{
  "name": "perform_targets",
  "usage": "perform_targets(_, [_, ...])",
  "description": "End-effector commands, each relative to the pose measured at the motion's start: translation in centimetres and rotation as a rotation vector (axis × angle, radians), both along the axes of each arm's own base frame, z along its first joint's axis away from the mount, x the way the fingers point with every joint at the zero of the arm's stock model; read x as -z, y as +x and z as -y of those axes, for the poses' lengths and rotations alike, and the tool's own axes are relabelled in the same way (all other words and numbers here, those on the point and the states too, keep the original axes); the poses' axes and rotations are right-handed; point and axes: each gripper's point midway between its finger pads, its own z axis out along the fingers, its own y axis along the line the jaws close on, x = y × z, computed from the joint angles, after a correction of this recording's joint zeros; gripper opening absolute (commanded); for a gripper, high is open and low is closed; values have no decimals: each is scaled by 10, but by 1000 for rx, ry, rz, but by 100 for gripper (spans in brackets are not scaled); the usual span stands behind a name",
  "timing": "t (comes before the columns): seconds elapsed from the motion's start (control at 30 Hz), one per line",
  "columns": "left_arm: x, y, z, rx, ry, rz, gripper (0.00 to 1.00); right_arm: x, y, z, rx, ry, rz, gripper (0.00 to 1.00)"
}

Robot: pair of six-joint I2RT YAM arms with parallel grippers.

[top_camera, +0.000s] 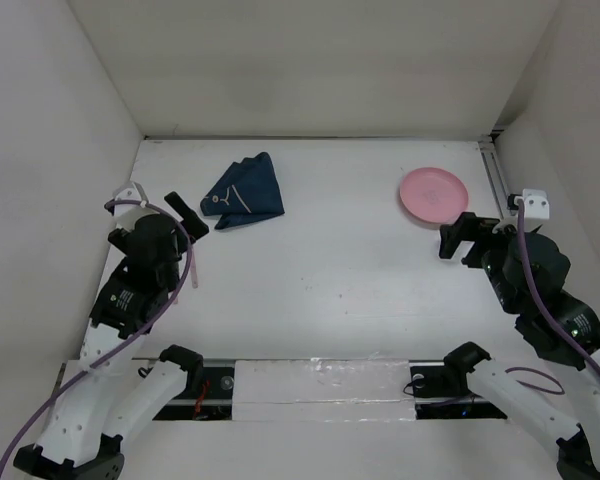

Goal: Set the dinner table for one person

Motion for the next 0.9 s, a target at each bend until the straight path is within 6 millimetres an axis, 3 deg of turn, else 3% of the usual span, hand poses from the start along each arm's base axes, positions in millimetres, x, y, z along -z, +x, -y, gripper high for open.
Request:
perform_targets(0.0, [-8, 0, 0, -1, -19, 46, 100, -18, -3, 7, 37, 37, 45, 100])
perform_targets(0.23, [-17, 0, 8, 31, -69, 66, 100, -19, -9, 7, 19, 51, 61, 100])
perform_targets(0.43, [-26, 23, 64, 139, -390, 67, 100, -15, -12, -6, -59, 86, 90, 100])
perform_targets(0.5, [-12, 44, 74, 101, -441, 21, 100, -16, -11, -17, -112, 106, 104, 100])
perform_targets(0.57, [16, 80, 67, -3, -467, -62, 100, -6, -9, -29, -166, 110, 89, 100])
perform_targets(0.6, [12, 95, 63, -21, -501, -76, 100, -3, -8, -33, -181, 112, 86, 100])
perform_targets(0.63, [21, 107, 66, -7, -547, -134, 100, 4, -4, -38, -197, 107, 66, 100])
perform_targets(0.67, [38, 133, 52, -76, -571, -180, 100, 5, -6, -44, -227, 121, 61, 100])
perform_targets(0.77, [57, 166, 44, -153, -593, -239, 100, 21, -1, -56, -261, 127, 0, 100])
perform_targets(0.8, [74, 182, 34, -207, -592, -294, 100, 28, -2, -61, -286, 127, -18, 100])
perform_targets(0.87, [89, 199, 34, -216, -624, -346, 100, 38, -1, -64, -296, 123, -36, 100])
